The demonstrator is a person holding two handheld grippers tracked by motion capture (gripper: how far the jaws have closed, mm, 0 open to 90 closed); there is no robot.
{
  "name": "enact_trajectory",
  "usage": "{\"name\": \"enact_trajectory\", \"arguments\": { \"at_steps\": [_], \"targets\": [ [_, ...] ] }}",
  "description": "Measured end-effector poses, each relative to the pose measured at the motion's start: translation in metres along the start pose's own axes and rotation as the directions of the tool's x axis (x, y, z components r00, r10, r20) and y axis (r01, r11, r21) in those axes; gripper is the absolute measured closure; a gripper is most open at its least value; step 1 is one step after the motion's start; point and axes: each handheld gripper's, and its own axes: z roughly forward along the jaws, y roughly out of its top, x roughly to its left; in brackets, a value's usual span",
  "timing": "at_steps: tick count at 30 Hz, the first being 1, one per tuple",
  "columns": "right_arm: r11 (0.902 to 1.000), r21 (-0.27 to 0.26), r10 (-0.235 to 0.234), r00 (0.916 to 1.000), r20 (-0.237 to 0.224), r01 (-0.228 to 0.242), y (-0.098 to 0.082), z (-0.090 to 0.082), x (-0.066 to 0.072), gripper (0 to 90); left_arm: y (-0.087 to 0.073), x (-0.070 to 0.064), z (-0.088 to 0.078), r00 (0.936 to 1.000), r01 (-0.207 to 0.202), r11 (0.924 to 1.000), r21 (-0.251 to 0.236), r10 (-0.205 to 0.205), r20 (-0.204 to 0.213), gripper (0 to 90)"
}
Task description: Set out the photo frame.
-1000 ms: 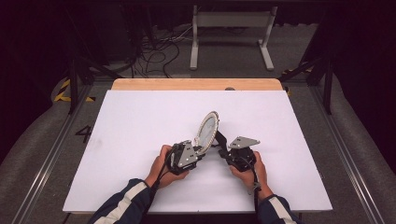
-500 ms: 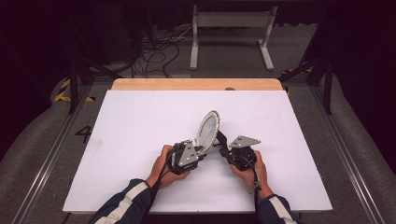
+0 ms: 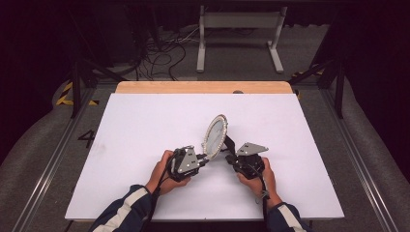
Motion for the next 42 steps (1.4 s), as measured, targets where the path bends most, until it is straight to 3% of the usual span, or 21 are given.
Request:
{"name": "enact_trajectory", "arguments": {
  "at_steps": [5, 12, 18, 21, 23, 27, 35, 42],
  "targets": [
    [0.9997, -0.02, -0.018, 0.9998, -0.005, 0.018, 0.001, -0.008, 0.007, 83.7, -0.009, 0.008, -0.015, 0.9993, 0.03, 0.9995, -0.007, -0.03, -0.021, 75.0],
    [0.9969, -0.076, -0.023, 0.9991, -0.035, 0.021, 0.006, -0.014, 0.02, 70.7, -0.027, 0.018, -0.041, 0.9965, 0.067, 0.9975, -0.023, -0.068, -0.049, 70.3],
    [0.9926, -0.118, 0.02, 0.9987, -0.046, -0.026, 0.009, -0.018, 0.025, 61.0, -0.042, 0.021, -0.052, 0.9923, 0.102, 0.9948, 0.008, -0.101, -0.072, 62.5],
    [0.9912, -0.128, 0.031, 0.9986, -0.043, -0.036, 0.011, -0.017, 0.028, 55.8, -0.051, 0.025, -0.06, 0.987, 0.127, 0.9915, 0.025, -0.124, -0.102, 57.3],
    [0.9908, -0.131, 0.028, 0.9991, -0.031, -0.032, 0.011, -0.017, 0.032, 52.6, -0.059, 0.028, -0.068, 0.9826, 0.157, 0.9873, 0.021, -0.154, -0.104, 52.4],
    [0.9885, -0.149, 0.023, 0.9991, -0.037, -0.028, 0.013, -0.015, 0.038, 49.4, -0.073, 0.03, -0.079, 0.9769, 0.183, 0.9822, 0.041, -0.177, -0.119, 47.7],
    [0.9852, -0.166, 0.042, 0.999, -0.014, -0.044, 0.017, -0.006, 0.042, 46.9, -0.078, 0.03, -0.087, 0.9682, 0.209, 0.9772, 0.04, -0.201, -0.15, 36.2],
    [0.9773, -0.188, 0.098, 0.9952, -0.001, -0.097, 0.023, -0.001, 0.038, 41.5, -0.076, 0.027, -0.084, 0.9701, 0.2, 0.9783, 0.052, -0.191, -0.15, 30.9]
  ]
}}
